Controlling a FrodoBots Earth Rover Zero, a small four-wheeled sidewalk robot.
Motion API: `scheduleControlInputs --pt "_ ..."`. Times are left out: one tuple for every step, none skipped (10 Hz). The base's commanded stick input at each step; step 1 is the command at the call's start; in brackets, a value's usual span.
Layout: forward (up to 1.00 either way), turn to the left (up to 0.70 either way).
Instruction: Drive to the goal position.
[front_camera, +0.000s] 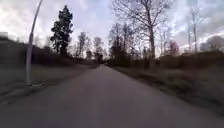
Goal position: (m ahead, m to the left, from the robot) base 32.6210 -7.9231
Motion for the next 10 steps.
scheduleControlInputs --pt "1.0 0.01" --pt "1.0 0.01" --pt "1.0 0.01" --pt "1.0 0.14" --pt "1.0 0.33" --pt "1.0 0.36" --pt "1.0 0.07" --pt "1.0 0.01" --pt "1.0 0.01" --pt "1.0 0.01"
